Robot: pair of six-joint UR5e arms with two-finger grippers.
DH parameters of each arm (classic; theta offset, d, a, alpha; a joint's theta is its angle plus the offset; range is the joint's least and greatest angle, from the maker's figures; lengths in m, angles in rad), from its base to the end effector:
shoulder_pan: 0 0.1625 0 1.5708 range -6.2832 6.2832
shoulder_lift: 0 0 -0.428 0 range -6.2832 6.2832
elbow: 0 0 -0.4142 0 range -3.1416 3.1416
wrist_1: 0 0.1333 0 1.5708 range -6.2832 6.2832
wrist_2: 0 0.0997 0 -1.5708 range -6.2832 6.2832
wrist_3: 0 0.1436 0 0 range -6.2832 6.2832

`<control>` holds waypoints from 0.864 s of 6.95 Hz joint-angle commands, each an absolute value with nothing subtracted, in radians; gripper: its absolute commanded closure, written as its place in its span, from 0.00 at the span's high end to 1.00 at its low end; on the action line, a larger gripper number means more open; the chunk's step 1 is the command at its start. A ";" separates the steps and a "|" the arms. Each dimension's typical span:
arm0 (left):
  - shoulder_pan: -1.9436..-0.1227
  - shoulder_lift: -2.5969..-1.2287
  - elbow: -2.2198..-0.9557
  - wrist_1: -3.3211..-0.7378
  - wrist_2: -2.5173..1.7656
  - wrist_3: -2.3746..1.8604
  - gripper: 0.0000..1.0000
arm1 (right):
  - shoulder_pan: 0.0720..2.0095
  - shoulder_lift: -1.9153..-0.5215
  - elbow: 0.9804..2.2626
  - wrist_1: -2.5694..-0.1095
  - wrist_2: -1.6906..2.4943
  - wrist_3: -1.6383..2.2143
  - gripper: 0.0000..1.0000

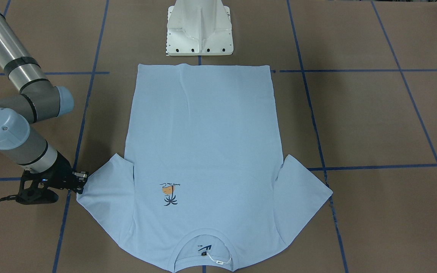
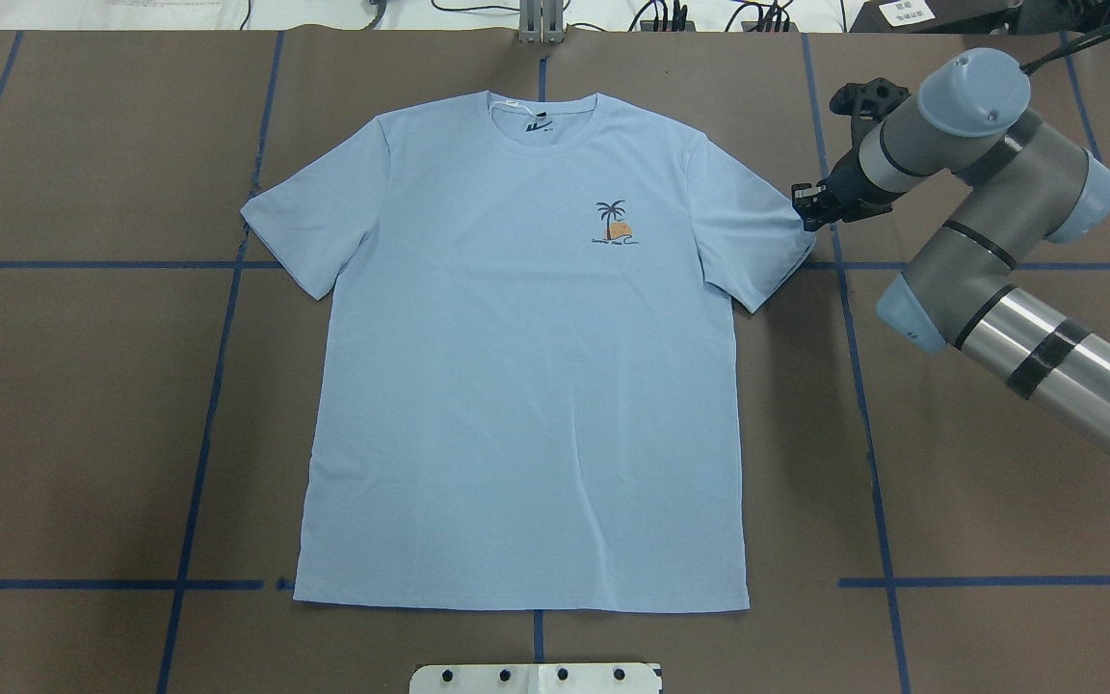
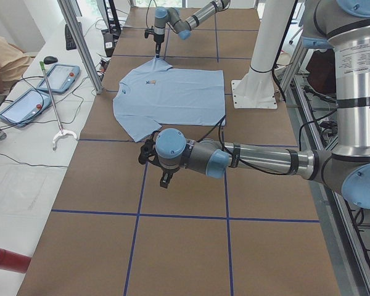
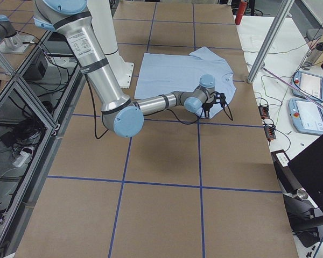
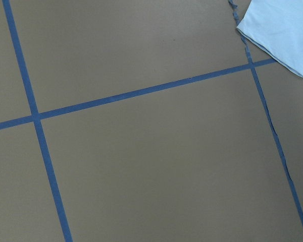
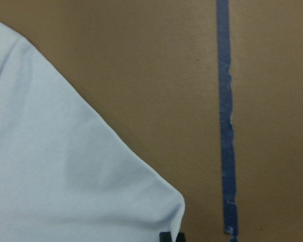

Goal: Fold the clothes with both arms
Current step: 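Move the right gripper to the sleeve nearest it and grasp it, then fold the grasped sleeve inward over the shirt chest with the right gripper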

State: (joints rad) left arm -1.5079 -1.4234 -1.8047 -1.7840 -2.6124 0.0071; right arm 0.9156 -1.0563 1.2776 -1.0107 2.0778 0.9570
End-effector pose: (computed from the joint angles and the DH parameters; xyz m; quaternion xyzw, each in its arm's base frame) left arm 0.0200 -0.4661 0.5899 0.1157 0.4954 0.1043 0.8546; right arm -0.4211 -0.6524 0.4631 0.0879 -0.4266 0.0401 0.8993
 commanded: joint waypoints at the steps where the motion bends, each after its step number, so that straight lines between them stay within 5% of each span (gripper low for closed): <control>1: -1.508 -1.422 -1.812 -1.784 -2.612 0.006 1.00 | 0.846 -0.968 1.293 -1.019 2.068 1.111 0.00; 4: -1.509 -1.420 -1.819 -1.784 -2.612 0.006 1.00 | 0.775 -0.754 1.091 -1.019 1.947 1.212 0.00; 6: -1.509 -1.424 -1.818 -1.784 -2.612 0.006 1.00 | 0.721 -0.700 1.068 -1.020 1.883 1.232 0.01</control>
State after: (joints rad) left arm -1.5093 -1.4213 -1.8191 -1.7840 -2.6124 0.0062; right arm 0.7546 -0.7409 1.0923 -1.0198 1.9262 1.2142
